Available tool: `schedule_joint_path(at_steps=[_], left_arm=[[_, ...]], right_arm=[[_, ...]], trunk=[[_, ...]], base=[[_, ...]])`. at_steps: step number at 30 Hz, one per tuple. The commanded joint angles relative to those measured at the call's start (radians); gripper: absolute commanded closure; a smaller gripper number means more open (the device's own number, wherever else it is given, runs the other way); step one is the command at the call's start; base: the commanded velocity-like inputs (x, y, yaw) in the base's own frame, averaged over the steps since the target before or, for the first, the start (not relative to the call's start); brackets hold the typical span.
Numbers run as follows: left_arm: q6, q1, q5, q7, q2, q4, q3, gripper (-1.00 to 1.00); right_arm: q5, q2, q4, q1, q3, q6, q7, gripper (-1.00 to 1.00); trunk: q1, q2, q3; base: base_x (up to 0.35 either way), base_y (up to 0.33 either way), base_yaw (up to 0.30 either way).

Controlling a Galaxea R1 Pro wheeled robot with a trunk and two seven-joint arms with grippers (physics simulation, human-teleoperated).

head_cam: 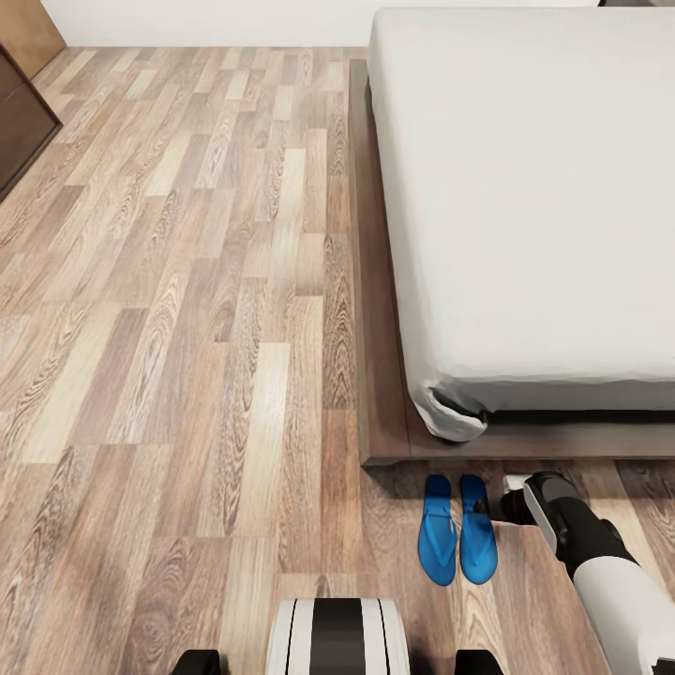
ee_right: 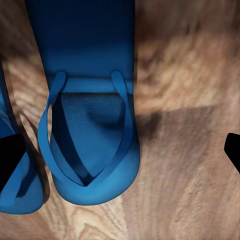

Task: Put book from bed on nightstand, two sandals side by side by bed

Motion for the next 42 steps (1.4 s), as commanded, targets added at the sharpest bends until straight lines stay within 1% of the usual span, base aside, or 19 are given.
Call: schedule_joint_path(at_steps=[1, 12, 16, 21, 28, 42], left_arm=[[0.01, -0.001, -0.003, 0.005, 0.001, 0.0, -0.007, -1.0], [0.01, 0.001, -0.002, 0.004, 0.001, 0.0, -0.007, -1.0], [0.01, 0.025, 0.008, -0.005, -0.012, 0.022, -0.005, -1.0], [0.009, 0.054, 0.012, -0.019, -0.017, 0.05, -0.004, -1.0], [0.01, 0.094, 0.014, -0.033, -0.02, 0.09, -0.002, -1.0], [0.01, 0.098, 0.014, -0.038, -0.021, 0.099, -0.003, -1.0]], right_arm=[[0.003, 0.0, -0.001, 0.0, -0.002, 0.004, 0.004, -1.0], [0.003, 0.0, -0.001, 0.001, -0.002, 0.004, 0.003, -1.0], [0.006, -0.01, 0.021, 0.024, -0.002, 0.023, -0.002, -1.0], [0.007, -0.015, 0.049, 0.051, -0.003, 0.041, -0.005, -1.0], [0.007, -0.018, 0.087, 0.06, -0.003, 0.048, -0.006, -1.0], [0.006, -0.019, 0.096, 0.062, -0.005, 0.05, -0.008, -1.0]], trunk=[[0.0, 0.0, -0.001], [0.0, 0.0, -0.001], [0.0, 0.0, -0.001], [0.0, 0.0, -0.001], [0.0, 0.0, -0.001], [0.0, 0.0, -0.001]], base=[[0.0, 0.0, 0.0], [0.0, 0.0, 0.0], [0.0, 0.0, 0.0], [0.0, 0.0, 0.0], [0.0, 0.0, 0.0], [0.0, 0.0, 0.0]])
